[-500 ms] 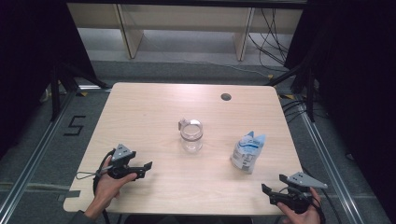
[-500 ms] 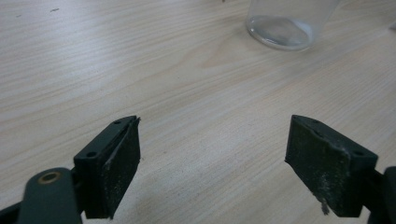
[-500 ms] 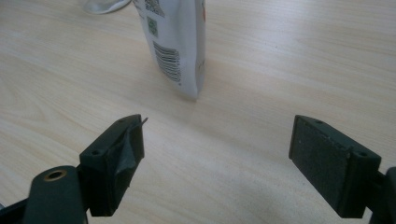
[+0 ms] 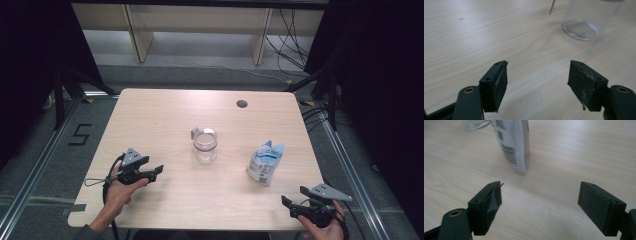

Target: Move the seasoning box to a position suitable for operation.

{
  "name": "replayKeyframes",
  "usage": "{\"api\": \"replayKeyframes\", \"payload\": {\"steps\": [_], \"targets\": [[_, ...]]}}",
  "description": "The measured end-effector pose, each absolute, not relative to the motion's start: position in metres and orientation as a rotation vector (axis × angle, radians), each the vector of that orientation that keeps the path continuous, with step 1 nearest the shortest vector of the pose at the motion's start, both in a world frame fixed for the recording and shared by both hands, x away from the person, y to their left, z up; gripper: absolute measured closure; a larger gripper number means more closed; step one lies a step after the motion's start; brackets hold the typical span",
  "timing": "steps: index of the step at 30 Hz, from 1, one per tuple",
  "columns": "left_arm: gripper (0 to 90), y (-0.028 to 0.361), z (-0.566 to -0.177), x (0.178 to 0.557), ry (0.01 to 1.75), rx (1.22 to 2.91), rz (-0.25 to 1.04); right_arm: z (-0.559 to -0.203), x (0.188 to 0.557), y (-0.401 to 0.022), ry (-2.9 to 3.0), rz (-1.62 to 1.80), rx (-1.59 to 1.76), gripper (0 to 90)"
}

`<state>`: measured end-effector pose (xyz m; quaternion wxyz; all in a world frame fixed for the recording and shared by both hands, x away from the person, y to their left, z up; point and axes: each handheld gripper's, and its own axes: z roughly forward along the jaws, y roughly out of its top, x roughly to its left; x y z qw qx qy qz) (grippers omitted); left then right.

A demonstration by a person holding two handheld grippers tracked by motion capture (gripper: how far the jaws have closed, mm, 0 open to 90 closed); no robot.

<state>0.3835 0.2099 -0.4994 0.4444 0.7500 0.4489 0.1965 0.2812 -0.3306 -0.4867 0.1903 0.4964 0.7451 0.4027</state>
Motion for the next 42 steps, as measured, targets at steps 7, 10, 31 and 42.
{"api": "replayKeyframes", "payload": {"steps": [7, 10, 31, 42], "targets": [[37.5, 0.203, -0.493, 0.398, 1.096, 1.853, 0.502, -0.487, 0.281, -0.331, 2.083, 1.143, 1.404, 20.5], [40.0, 0.197, -0.490, 0.404, 1.089, 1.846, 0.494, -0.487, 0.279, -0.329, 2.068, 1.151, 1.445, 20.5], [84.3, 0.163, -0.451, 0.455, 0.951, 1.860, 0.477, -0.487, 0.279, -0.329, 2.087, 1.154, 1.453, 21.4], [88.3, 0.141, -0.435, 0.481, 0.928, 1.874, 0.461, -0.488, 0.282, -0.330, 2.089, 1.161, 1.412, 22.2]]}}
